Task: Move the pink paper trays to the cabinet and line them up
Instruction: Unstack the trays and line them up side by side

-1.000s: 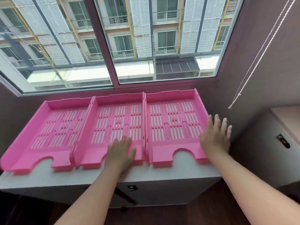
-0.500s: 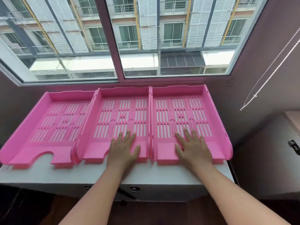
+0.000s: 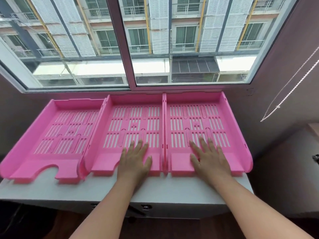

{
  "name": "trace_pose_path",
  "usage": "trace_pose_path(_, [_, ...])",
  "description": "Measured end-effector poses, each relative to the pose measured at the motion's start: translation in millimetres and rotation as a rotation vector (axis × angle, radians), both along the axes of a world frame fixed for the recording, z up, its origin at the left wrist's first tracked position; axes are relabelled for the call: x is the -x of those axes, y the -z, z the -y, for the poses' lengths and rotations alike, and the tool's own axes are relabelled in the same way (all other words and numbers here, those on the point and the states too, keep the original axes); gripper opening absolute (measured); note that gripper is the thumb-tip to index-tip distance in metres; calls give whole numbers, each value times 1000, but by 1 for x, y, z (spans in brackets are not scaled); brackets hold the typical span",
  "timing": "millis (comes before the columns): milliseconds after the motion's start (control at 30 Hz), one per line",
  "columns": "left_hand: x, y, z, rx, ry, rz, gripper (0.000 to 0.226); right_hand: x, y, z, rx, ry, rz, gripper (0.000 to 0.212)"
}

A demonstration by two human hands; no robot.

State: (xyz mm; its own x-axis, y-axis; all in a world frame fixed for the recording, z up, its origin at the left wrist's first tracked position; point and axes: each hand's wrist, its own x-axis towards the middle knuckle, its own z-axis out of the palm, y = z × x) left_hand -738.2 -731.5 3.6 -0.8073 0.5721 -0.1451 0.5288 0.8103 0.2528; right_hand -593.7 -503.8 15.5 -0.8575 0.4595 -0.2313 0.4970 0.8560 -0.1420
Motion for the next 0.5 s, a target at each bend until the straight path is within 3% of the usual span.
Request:
trace_pose_path(167, [9, -27, 3, 57, 80, 37, 70, 11, -25, -6, 91, 10, 82, 65])
trace_pose_path(500, [76, -125, 50, -81, 19, -187, 65, 90, -143, 28, 17, 46, -203, 66])
